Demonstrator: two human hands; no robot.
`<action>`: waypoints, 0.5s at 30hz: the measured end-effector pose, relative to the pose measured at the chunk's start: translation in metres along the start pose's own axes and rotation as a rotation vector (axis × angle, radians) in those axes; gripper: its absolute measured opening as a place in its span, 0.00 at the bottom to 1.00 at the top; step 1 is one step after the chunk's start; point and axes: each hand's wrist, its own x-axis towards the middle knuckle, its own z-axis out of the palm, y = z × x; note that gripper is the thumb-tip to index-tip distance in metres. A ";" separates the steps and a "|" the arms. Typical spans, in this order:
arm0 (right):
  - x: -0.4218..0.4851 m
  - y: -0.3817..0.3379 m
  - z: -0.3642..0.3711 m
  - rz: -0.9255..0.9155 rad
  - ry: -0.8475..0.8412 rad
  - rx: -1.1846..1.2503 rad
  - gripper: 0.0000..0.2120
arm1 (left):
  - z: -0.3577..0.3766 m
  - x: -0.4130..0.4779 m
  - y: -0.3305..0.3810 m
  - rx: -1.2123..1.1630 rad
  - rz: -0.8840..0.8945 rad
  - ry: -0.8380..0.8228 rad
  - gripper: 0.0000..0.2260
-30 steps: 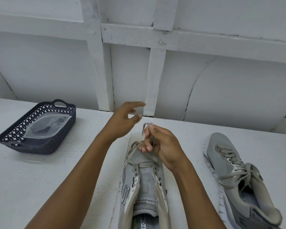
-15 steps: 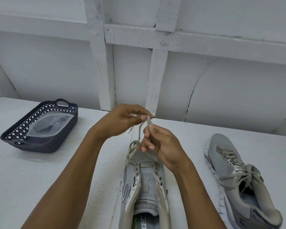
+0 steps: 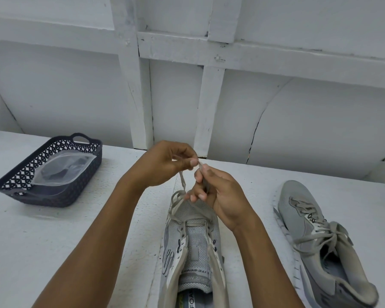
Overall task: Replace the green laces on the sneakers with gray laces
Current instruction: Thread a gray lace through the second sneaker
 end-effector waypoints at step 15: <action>0.002 0.003 0.002 -0.051 -0.048 0.101 0.15 | 0.006 0.008 -0.040 0.243 -0.122 0.004 0.14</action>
